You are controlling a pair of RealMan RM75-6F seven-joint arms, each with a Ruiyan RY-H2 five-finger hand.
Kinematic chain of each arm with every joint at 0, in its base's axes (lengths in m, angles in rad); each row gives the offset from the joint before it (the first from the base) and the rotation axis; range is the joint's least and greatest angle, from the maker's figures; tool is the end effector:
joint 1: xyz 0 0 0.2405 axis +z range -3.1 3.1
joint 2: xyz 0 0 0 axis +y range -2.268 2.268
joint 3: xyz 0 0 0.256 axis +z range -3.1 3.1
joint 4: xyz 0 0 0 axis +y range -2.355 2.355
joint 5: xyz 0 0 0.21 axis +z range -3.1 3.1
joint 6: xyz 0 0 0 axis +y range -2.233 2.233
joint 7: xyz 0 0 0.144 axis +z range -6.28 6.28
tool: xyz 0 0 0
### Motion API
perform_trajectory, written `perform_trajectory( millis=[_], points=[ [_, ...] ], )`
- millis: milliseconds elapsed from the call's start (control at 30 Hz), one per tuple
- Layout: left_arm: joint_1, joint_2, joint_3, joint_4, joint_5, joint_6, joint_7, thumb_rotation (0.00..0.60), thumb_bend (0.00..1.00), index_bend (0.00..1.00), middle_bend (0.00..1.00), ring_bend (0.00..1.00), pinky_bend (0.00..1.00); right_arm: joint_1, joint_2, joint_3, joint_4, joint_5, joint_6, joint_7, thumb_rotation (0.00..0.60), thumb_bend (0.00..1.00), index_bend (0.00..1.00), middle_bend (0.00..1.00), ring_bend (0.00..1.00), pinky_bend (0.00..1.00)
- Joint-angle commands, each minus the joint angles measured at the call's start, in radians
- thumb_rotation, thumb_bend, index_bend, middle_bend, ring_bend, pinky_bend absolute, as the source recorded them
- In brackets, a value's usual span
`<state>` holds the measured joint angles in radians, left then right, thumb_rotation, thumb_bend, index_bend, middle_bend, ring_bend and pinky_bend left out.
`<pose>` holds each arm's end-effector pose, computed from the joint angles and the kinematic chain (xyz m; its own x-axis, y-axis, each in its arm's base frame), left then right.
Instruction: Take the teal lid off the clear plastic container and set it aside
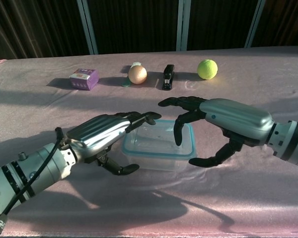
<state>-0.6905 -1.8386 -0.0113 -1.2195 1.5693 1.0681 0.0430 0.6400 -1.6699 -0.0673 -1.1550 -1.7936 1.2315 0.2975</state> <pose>-0.1265 0.2720 -0.1042 0.3884 0.2917 0.8741 0.7557 -0.6437 -0.1210 -0.1763 -0.2752 -0.0476 0.3232 -0.3024 0.8967 -0.7210 -0.6924 0.0264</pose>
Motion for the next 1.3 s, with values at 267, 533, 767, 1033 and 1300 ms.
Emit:
perform_trajectory(
  millis=[267, 533, 767, 1033, 1300],
  points=[
    [0.002, -0.005, 0.004, 0.010, 0.004, -0.001, -0.008, 0.600, 0.30, 0.00, 0.15, 0.35, 0.34, 0.007, 0.006, 0.006, -0.009, 0.011, -0.003, -0.020, 0.600, 0.40, 0.60, 0.16, 0.00, 0.00],
    [0.005, -0.003, 0.011, 0.010, 0.009, 0.000, -0.013, 0.600, 0.30, 0.00, 0.15, 0.36, 0.34, 0.015, 0.012, 0.017, -0.013, 0.016, 0.004, -0.040, 0.600, 0.40, 0.60, 0.16, 0.00, 0.00],
    [0.004, 0.000, 0.013, 0.008, 0.013, 0.000, -0.020, 0.600, 0.30, 0.00, 0.15, 0.36, 0.34, 0.021, 0.021, 0.025, -0.025, 0.023, -0.001, -0.066, 0.600, 0.40, 0.59, 0.16, 0.00, 0.00],
    [0.008, 0.006, 0.020, 0.001, 0.023, 0.006, -0.026, 0.600, 0.30, 0.00, 0.15, 0.36, 0.35, 0.031, 0.002, 0.048, -0.003, 0.037, 0.002, -0.086, 0.600, 0.43, 0.60, 0.17, 0.00, 0.00],
    [0.010, 0.016, 0.023, -0.010, 0.033, 0.017, -0.035, 0.600, 0.30, 0.00, 0.15, 0.36, 0.36, 0.046, -0.027, 0.055, 0.034, 0.038, -0.004, -0.101, 0.600, 0.45, 0.61, 0.18, 0.00, 0.01]
  ],
)
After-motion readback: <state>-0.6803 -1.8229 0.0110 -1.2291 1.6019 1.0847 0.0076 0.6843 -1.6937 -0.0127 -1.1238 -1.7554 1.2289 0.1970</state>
